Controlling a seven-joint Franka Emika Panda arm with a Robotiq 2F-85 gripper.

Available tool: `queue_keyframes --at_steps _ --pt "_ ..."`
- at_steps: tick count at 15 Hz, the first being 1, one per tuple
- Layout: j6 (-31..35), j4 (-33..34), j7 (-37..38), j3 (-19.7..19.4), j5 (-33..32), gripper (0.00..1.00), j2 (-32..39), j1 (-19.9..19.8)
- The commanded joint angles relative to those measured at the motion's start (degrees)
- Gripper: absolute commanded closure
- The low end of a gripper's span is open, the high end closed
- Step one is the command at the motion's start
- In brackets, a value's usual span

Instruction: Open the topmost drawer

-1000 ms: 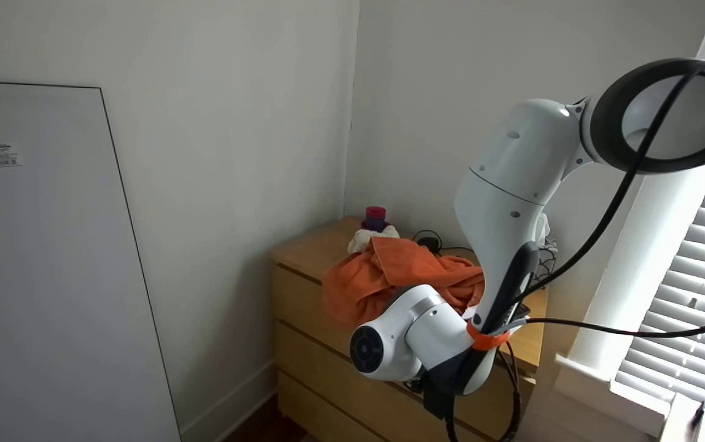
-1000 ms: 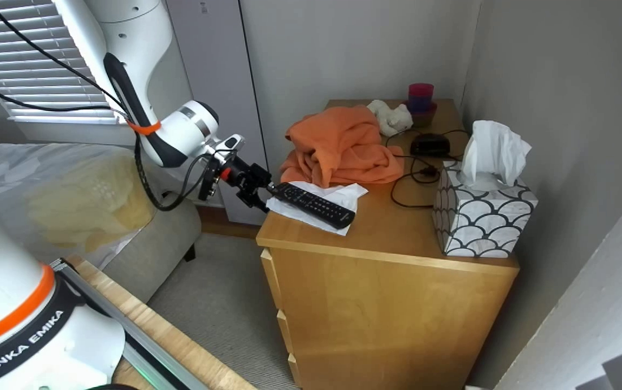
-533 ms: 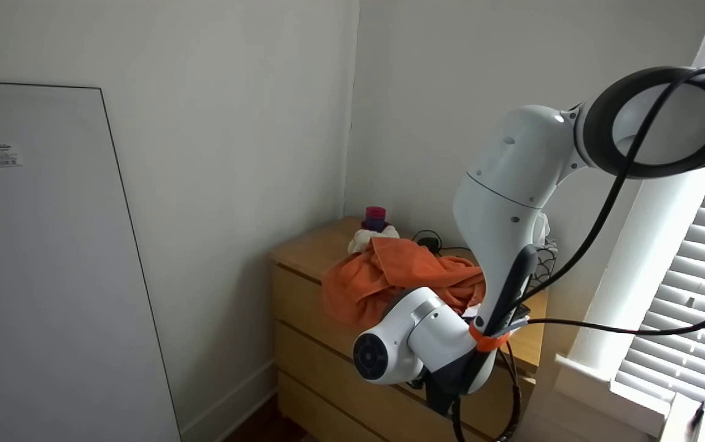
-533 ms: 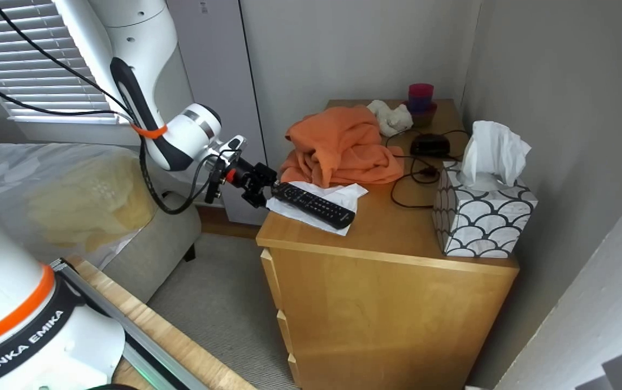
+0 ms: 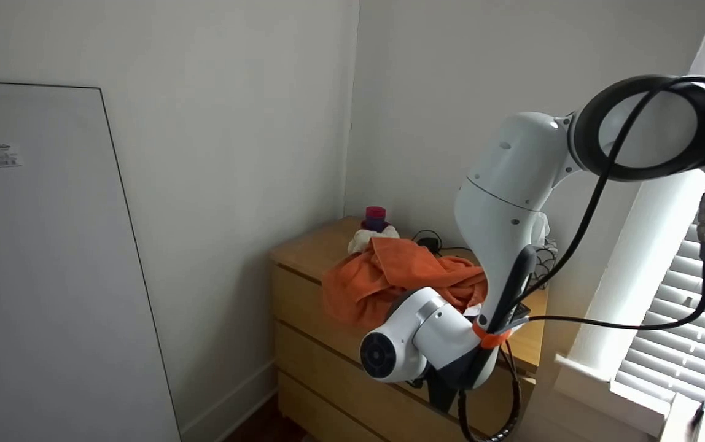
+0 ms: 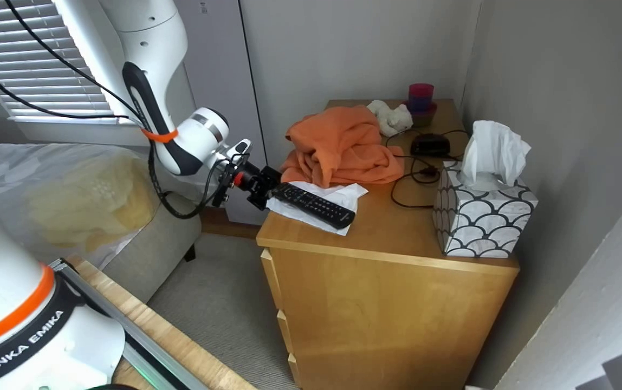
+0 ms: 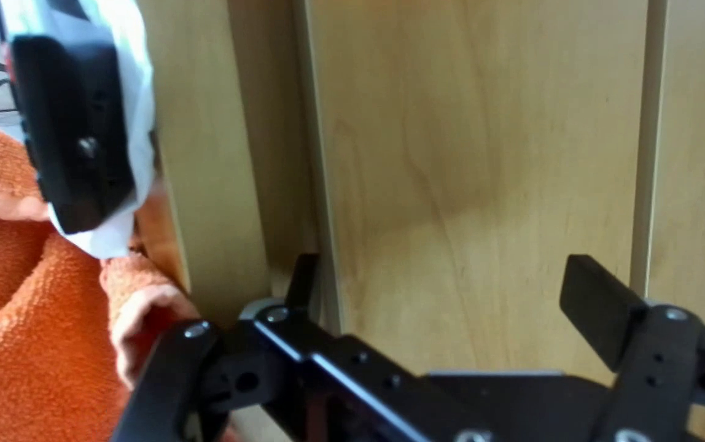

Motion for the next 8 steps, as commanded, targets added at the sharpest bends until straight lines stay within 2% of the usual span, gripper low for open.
queue_keyframes --at_steps 1,8 --pt "4.4 0.2 0.6 1.2 -2.9 0.0 1.2 -3.2" --pt "10.5 -2.8 -1.1 3.9 -3.1 0.0 -0.8 -5.7"
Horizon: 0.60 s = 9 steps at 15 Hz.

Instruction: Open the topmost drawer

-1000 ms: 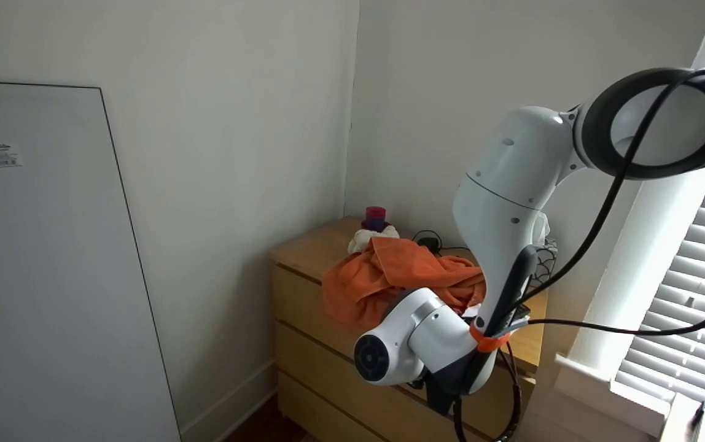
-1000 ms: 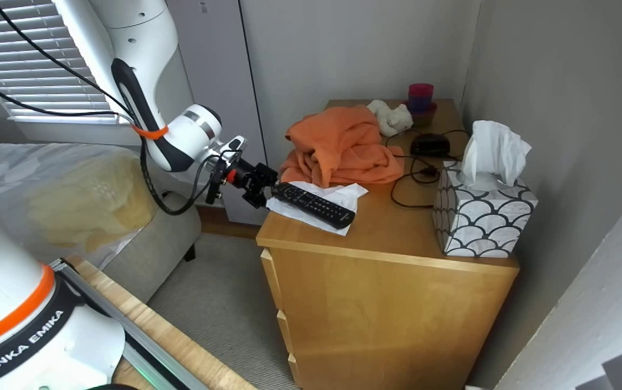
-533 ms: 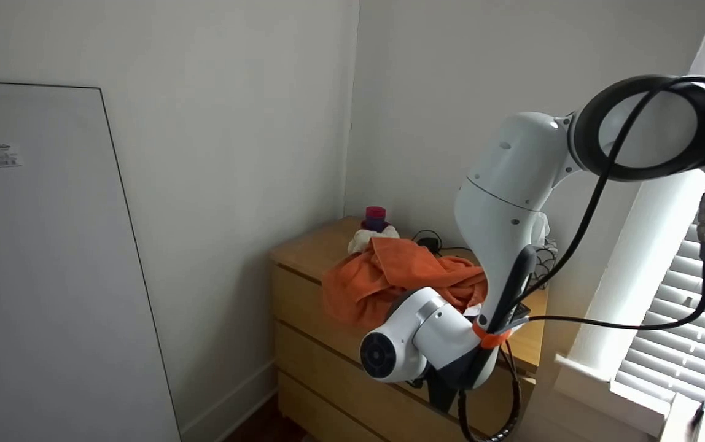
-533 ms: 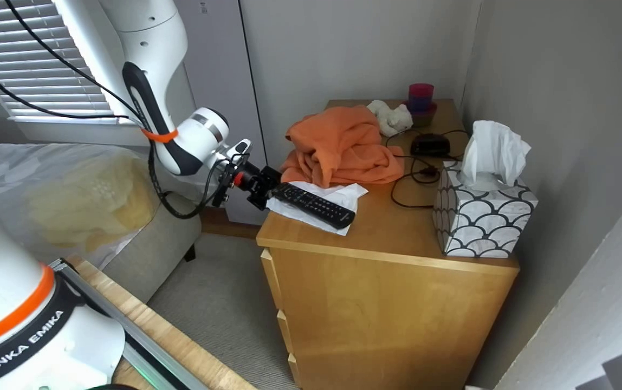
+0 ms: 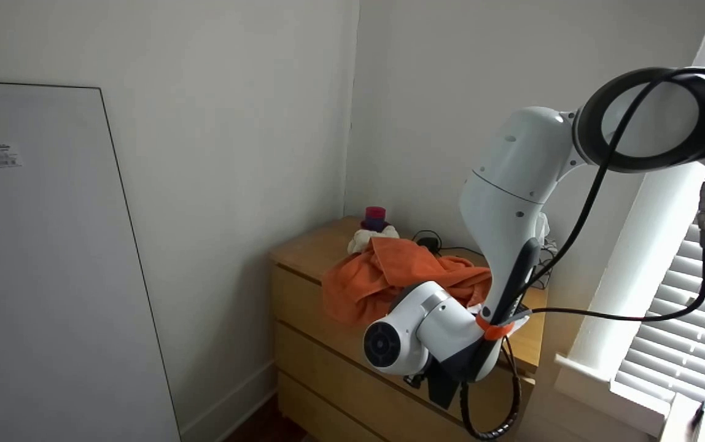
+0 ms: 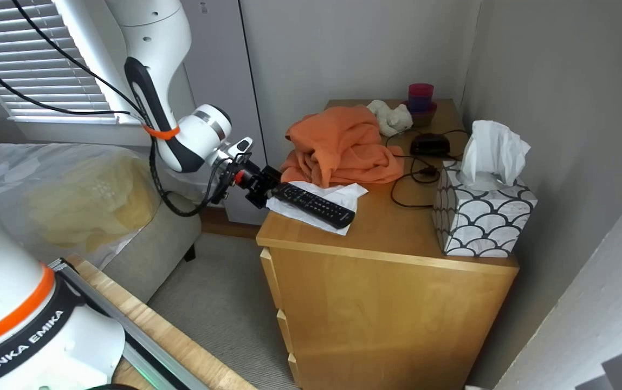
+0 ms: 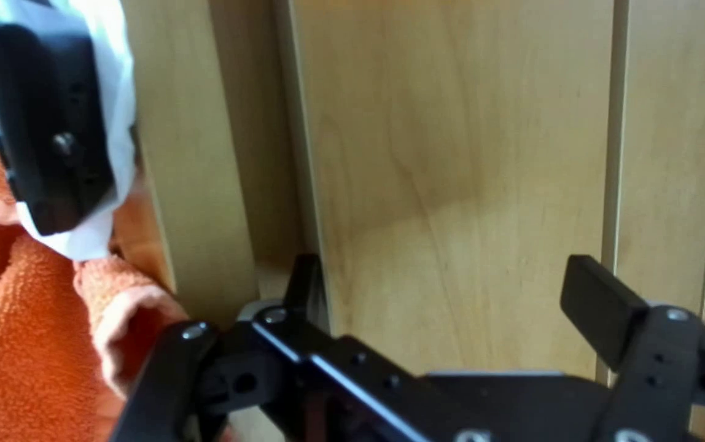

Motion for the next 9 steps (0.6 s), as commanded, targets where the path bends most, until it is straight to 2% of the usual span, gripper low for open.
queue_keyframes --at_steps 1,9 --pt "8.1 -2.3 -0.3 2.4 -2.5 0.0 0.2 -2.8" --pt "11.6 -7.2 0.6 4.8 -7.0 0.0 -2.9 -2.0"
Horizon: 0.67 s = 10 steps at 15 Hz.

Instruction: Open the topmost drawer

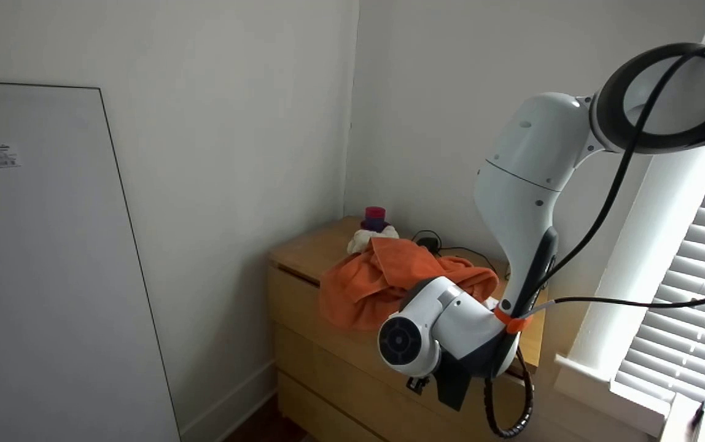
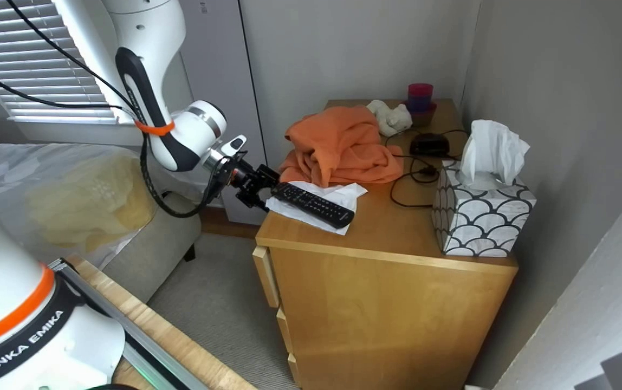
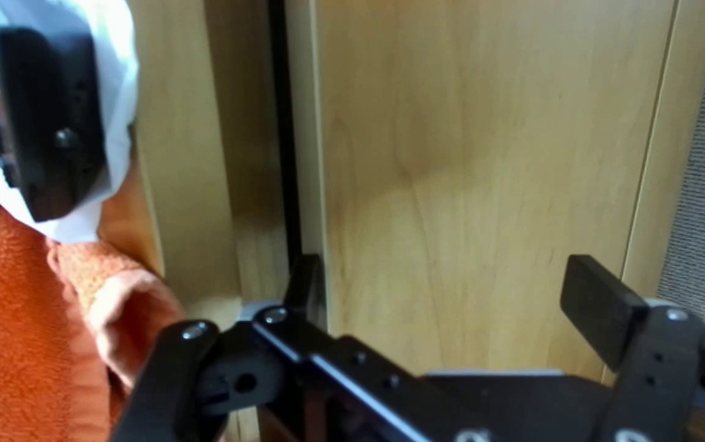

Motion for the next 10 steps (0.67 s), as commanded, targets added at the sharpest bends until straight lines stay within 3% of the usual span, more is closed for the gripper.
queue_keyframes --at_steps 1,10 --pt "5.9 -2.1 1.6 3.6 -2.6 0.0 0.8 -0.1" --pt "9.1 -5.4 1.1 9.5 -2.1 0.0 -2.6 1.6"
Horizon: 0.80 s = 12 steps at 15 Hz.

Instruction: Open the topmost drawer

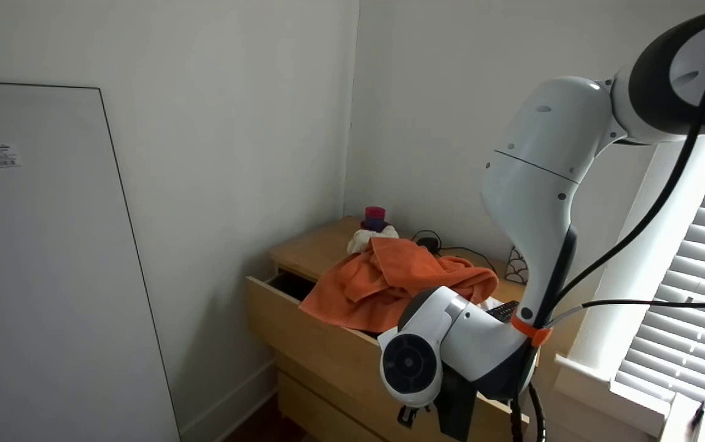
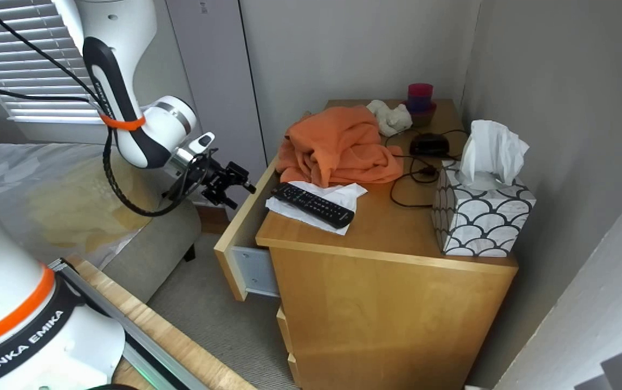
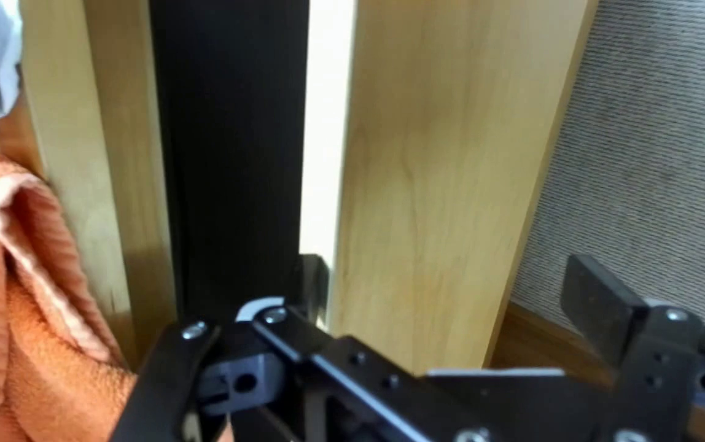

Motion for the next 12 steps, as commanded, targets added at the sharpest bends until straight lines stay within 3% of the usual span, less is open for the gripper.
queue_keyframes --at_steps 1,7,12 --pt "7.2 -0.9 1.1 3.0 -0.5 0.0 0.5 0.9" --pt "16.6 -3.6 0.9 4.7 -0.5 0.0 -3.8 0.8" --pt "29.4 -5.4 1.4 6.2 0.1 0.0 -7.8 -0.6"
